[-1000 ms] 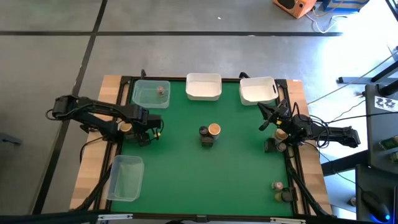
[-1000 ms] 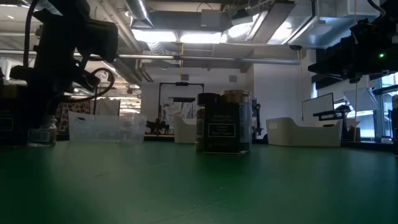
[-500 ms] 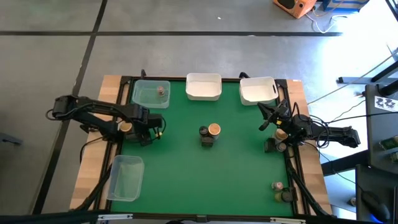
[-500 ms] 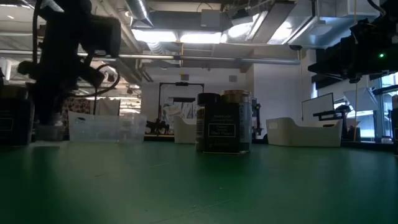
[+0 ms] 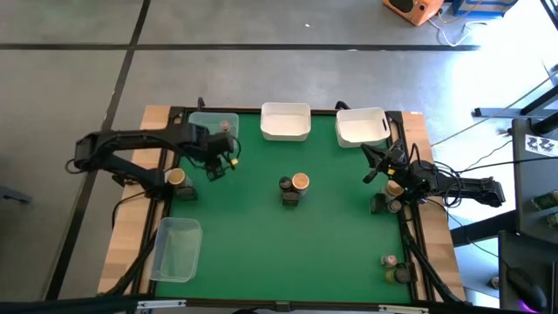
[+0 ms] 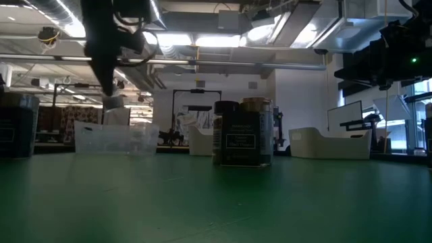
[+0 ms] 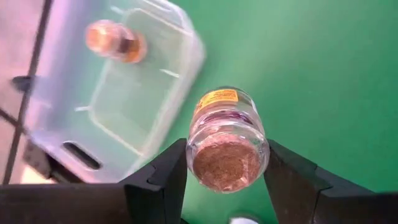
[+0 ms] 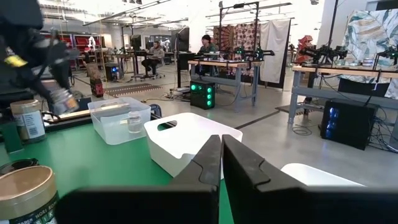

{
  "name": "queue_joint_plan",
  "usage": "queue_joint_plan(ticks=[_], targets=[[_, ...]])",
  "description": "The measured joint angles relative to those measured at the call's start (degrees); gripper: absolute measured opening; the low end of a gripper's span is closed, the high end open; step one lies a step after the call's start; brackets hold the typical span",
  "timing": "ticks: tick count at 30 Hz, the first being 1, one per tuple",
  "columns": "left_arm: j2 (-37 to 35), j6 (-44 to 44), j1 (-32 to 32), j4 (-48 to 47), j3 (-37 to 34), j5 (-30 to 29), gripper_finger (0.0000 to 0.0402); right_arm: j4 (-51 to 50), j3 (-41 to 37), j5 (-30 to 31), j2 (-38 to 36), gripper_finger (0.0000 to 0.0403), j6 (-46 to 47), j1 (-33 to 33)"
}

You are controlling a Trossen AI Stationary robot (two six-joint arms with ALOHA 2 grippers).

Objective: Sort spices by type
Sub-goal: Put the top left small brown seasoning bottle into the top transparent bin

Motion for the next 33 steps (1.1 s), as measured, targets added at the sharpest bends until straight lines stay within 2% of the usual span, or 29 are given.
queue_joint_plan(ticks=[9, 20, 26, 33], targets=[[0.0, 3.1, 12.0, 2.5, 1.0, -1.0, 0.0171, 0.0, 0.0, 0.0, 0.0, 0.0016, 0.0, 0.0], [0.0, 6.0, 24.1, 13.2, -0.6, -1.1, 0.0172, 0.0, 0.0, 0.0, 0.0, 0.0016, 0.0, 0.0], [0.1, 6.3, 28.7, 15.5, -2.2, -1.0, 0.0172, 0.0, 0.0, 0.0, 0.0, 0.0016, 0.0, 0.0], [3.5, 5.7, 30.7, 20.0, -3.8, -0.9, 0.0172, 0.0, 0.0, 0.0, 0.0, 0.0016, 0.0, 0.0]])
